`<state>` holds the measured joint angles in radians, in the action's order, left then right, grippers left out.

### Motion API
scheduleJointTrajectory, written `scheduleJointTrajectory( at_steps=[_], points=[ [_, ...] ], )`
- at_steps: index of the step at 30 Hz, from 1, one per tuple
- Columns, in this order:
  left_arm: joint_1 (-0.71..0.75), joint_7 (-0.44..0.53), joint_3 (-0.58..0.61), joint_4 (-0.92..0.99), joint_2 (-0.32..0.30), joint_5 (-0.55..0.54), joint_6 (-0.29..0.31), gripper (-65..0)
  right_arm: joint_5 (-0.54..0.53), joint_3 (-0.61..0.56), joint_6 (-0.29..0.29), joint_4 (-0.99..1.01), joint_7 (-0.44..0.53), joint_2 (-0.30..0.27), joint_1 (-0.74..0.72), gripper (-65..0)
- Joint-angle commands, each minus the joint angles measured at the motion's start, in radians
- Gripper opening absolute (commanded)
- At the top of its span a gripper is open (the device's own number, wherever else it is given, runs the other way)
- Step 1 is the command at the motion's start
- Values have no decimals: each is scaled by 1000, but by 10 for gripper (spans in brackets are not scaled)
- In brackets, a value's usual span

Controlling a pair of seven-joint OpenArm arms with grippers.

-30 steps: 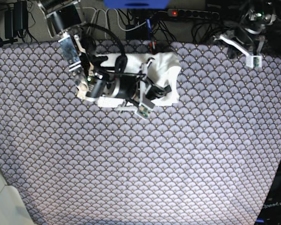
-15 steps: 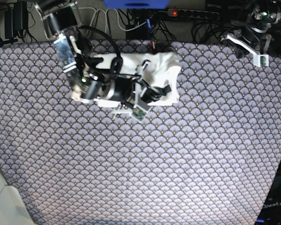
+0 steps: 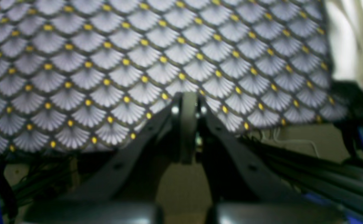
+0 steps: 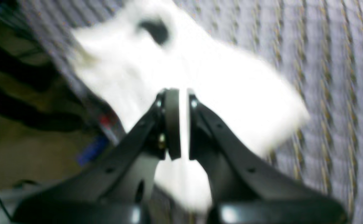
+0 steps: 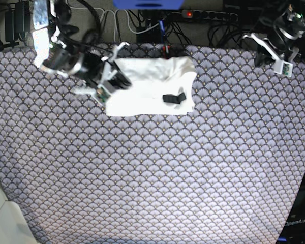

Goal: Fold the T-shirt properly

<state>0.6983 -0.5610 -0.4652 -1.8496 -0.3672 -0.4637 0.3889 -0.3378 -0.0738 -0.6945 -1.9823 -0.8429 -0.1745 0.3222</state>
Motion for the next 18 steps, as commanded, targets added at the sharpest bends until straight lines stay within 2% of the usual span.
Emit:
scheduleJointTrajectory(
  at_steps=[1, 6, 11, 13, 18],
  points=[
    [13, 19, -10, -8, -14, -7, -1, -647, -1, 13, -4, -21, 21, -1, 41, -647],
    [60, 23, -10, -6, -17, -7, 0, -647, 90, 91, -4, -21, 46, 3, 225, -650],
    [114, 25, -10, -8, -10, -13, 2, -647, 142, 147, -4, -21, 215, 2, 409, -650],
    [125, 25, -10, -8, -6, -13, 2, -647, 148, 159, -4, -13, 245, -3, 453, -650],
    [163, 25, -5, 26, 50, -5, 2, -647, 148, 226, -4, 53, 274, -3, 536, -650]
  ],
)
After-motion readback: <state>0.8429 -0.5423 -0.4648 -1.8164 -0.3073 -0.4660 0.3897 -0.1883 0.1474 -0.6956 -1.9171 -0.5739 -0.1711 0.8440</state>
